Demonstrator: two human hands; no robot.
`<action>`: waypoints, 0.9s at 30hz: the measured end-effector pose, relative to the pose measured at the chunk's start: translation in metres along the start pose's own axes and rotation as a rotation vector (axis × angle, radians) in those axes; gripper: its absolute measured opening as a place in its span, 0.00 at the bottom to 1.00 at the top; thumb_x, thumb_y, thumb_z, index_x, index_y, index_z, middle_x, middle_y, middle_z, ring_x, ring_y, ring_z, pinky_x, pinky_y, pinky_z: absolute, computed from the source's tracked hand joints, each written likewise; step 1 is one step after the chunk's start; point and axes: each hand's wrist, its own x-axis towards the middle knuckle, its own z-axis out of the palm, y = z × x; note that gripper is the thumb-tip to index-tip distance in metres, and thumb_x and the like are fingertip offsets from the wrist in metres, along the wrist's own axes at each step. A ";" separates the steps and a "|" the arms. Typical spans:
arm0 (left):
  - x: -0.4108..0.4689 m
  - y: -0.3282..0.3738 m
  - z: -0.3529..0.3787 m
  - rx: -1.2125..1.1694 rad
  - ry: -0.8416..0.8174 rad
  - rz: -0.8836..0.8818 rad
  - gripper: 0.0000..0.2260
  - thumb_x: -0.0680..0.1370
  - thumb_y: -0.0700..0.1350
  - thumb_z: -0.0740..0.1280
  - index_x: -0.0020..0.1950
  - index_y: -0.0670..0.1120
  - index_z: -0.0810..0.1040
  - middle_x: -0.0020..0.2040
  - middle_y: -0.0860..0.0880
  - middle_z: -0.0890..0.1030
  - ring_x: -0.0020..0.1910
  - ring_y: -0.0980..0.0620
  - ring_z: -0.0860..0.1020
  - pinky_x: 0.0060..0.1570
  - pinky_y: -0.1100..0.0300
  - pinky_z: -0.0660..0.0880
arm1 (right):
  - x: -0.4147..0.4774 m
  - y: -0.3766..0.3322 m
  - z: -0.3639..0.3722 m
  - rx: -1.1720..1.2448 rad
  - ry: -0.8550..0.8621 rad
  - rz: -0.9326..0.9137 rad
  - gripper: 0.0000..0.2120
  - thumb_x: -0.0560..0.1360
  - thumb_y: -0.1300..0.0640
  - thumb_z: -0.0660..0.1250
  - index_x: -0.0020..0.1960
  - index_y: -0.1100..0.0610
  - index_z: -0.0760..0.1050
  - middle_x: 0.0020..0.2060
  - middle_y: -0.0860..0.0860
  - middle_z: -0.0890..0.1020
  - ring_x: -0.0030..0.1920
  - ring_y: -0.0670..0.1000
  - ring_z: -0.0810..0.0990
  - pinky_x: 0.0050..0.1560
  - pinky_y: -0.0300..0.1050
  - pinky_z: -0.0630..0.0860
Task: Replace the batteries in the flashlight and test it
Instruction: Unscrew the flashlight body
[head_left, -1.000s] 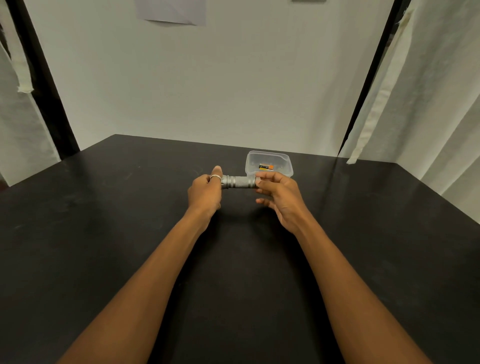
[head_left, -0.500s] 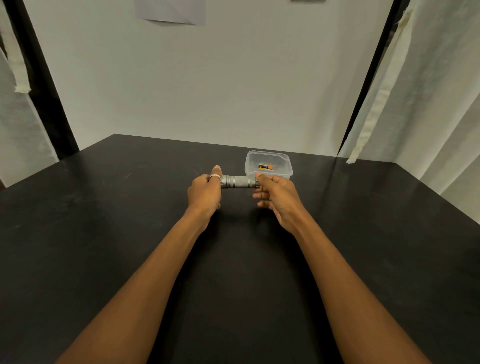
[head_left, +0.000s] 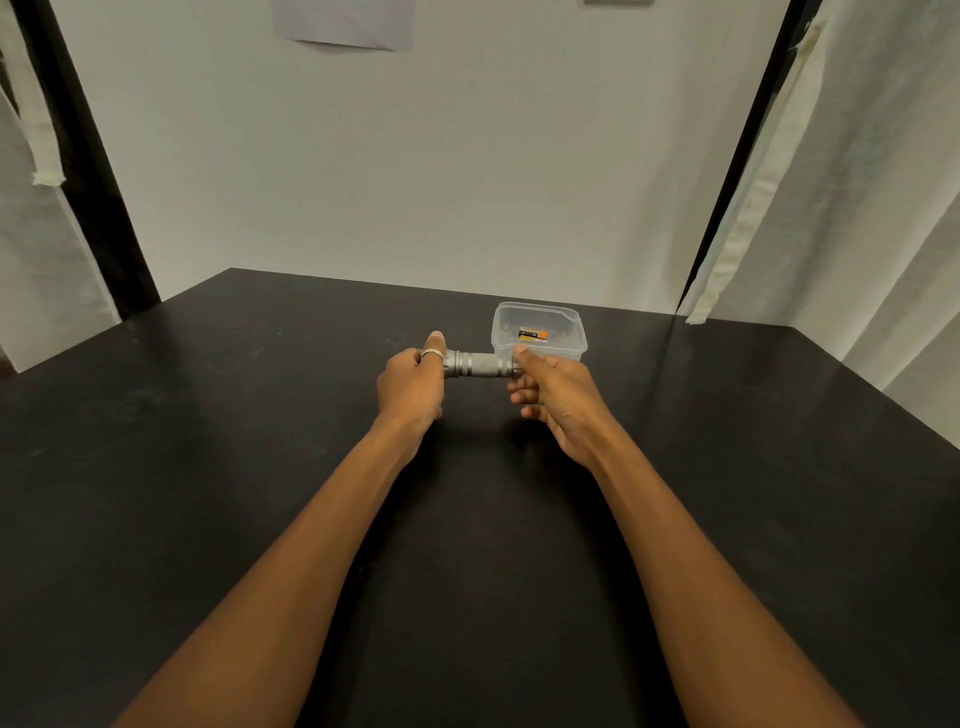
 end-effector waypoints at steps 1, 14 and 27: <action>0.000 0.000 0.000 -0.004 0.000 0.000 0.20 0.83 0.59 0.60 0.49 0.43 0.78 0.35 0.48 0.75 0.30 0.52 0.71 0.30 0.57 0.72 | 0.000 0.001 0.000 -0.008 0.006 -0.005 0.12 0.81 0.50 0.69 0.50 0.59 0.81 0.37 0.53 0.83 0.33 0.45 0.80 0.32 0.38 0.76; 0.001 0.002 0.000 0.004 0.003 -0.003 0.22 0.83 0.60 0.60 0.51 0.41 0.79 0.38 0.46 0.75 0.32 0.51 0.72 0.30 0.57 0.72 | 0.002 0.004 0.001 0.004 0.000 -0.046 0.16 0.80 0.46 0.70 0.55 0.59 0.82 0.44 0.55 0.86 0.40 0.49 0.85 0.39 0.41 0.81; -0.001 0.003 0.000 -0.033 -0.015 -0.016 0.21 0.83 0.59 0.59 0.52 0.41 0.79 0.34 0.48 0.73 0.30 0.52 0.70 0.29 0.57 0.70 | 0.001 0.003 -0.009 0.065 -0.031 -0.220 0.06 0.77 0.66 0.72 0.54 0.61 0.83 0.48 0.56 0.86 0.46 0.50 0.85 0.43 0.42 0.82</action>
